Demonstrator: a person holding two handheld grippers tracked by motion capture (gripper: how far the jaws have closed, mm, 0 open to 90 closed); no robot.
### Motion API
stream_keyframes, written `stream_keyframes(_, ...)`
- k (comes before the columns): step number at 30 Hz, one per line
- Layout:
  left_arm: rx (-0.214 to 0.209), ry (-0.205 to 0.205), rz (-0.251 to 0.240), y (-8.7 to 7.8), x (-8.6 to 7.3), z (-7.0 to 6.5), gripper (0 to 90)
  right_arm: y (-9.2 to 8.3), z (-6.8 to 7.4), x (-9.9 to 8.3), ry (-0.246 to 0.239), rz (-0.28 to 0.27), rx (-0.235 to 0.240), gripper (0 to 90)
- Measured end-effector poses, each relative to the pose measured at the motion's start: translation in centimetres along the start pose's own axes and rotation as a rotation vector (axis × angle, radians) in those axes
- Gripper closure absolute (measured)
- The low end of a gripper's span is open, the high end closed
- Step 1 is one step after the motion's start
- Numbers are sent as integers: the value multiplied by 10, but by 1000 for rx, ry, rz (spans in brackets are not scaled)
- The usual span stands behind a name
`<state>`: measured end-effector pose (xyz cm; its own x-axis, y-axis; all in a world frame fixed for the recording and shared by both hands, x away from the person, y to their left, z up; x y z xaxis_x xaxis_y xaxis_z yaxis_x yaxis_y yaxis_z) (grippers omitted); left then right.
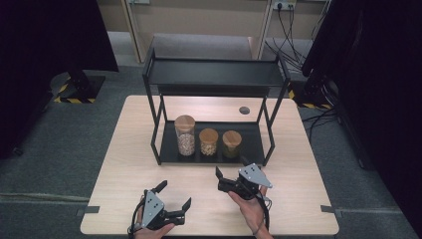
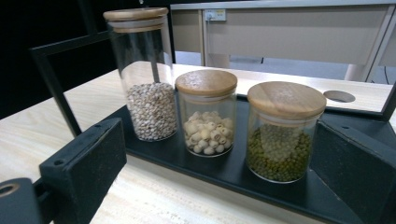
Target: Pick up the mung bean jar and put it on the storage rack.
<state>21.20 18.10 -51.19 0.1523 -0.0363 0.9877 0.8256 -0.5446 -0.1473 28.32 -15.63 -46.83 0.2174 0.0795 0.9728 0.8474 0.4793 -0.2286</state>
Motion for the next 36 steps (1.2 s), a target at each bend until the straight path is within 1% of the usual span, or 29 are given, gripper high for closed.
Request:
stream_keyframes(9,6,-2,-4,0,0,1,16,-11,11,-3,0,-4,38,43)
stream_keyframes(12,8,-2,-1,0,0,1,16,-15,15,-6,-14,-8,49,43)
stream_keyframes(18,11,0,-4,0,0,1,16,-24,21,-10,-19,-5,75,43)
stream_keyframes(31,14,1,-5,0,0,2,16,-39,27,-25,-15,16,118,43)
stream_keyframes(36,13,3,-5,0,0,1,16,-43,27,-29,-13,18,122,43)
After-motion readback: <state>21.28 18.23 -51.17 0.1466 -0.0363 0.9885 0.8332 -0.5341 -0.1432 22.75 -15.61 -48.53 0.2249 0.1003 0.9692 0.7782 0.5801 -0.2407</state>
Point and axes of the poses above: each handheld gripper's, and its own axes: y roughly forward along the jaws, x roughly out of its top, z roughly to its left, the point moved 8 cm from there along y, roughly forward along the jaws, and after that the axes turned 1 degree about -y, right-handed, at the moved point
